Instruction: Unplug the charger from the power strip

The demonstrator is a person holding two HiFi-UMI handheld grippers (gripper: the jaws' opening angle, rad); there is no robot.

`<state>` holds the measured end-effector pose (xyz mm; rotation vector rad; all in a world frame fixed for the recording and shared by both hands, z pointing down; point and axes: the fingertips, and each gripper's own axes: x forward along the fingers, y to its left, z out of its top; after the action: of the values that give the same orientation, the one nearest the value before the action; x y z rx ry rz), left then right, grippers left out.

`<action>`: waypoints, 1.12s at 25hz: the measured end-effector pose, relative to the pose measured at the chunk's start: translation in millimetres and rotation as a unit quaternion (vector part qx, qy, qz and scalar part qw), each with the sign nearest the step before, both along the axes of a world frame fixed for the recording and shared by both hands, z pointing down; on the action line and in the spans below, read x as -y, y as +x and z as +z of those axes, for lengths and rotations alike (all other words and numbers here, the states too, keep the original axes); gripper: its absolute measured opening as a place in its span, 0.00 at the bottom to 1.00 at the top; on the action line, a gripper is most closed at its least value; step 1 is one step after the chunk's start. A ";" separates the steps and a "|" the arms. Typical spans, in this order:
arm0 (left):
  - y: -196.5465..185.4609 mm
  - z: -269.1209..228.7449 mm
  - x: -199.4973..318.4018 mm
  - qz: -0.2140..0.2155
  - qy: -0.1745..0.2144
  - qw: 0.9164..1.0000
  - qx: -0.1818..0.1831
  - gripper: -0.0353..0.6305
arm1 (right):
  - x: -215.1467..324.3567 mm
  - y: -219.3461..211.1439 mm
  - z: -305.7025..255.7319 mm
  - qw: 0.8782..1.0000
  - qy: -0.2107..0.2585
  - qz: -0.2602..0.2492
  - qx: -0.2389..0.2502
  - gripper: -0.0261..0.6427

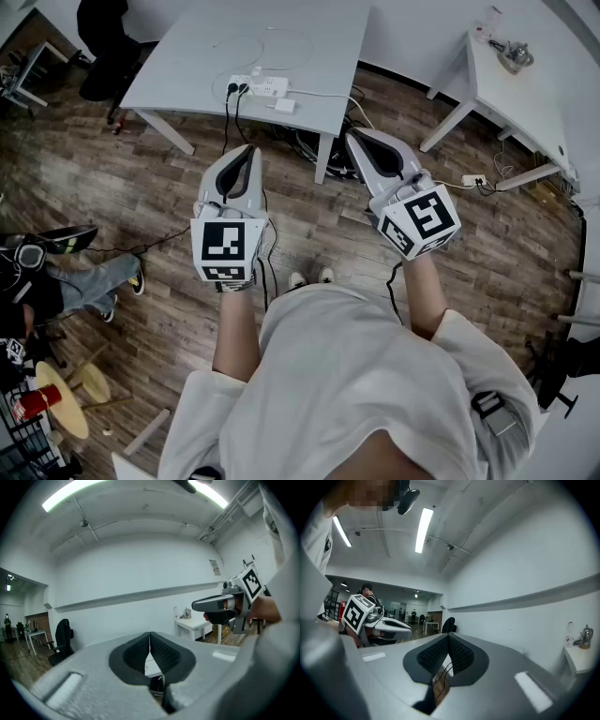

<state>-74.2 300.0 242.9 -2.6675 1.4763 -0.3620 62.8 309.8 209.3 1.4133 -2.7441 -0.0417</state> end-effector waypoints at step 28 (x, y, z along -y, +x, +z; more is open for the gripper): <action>-36.0 43.6 170.3 0.000 -0.037 0.999 -0.005 0.06 | 176.2 -25.3 24.6 1.000 0.014 0.020 0.008 0.04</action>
<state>-110.2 129.7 286.6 -2.7292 1.4950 -0.4134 37.4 133.6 233.9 1.4821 -2.7382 -0.0673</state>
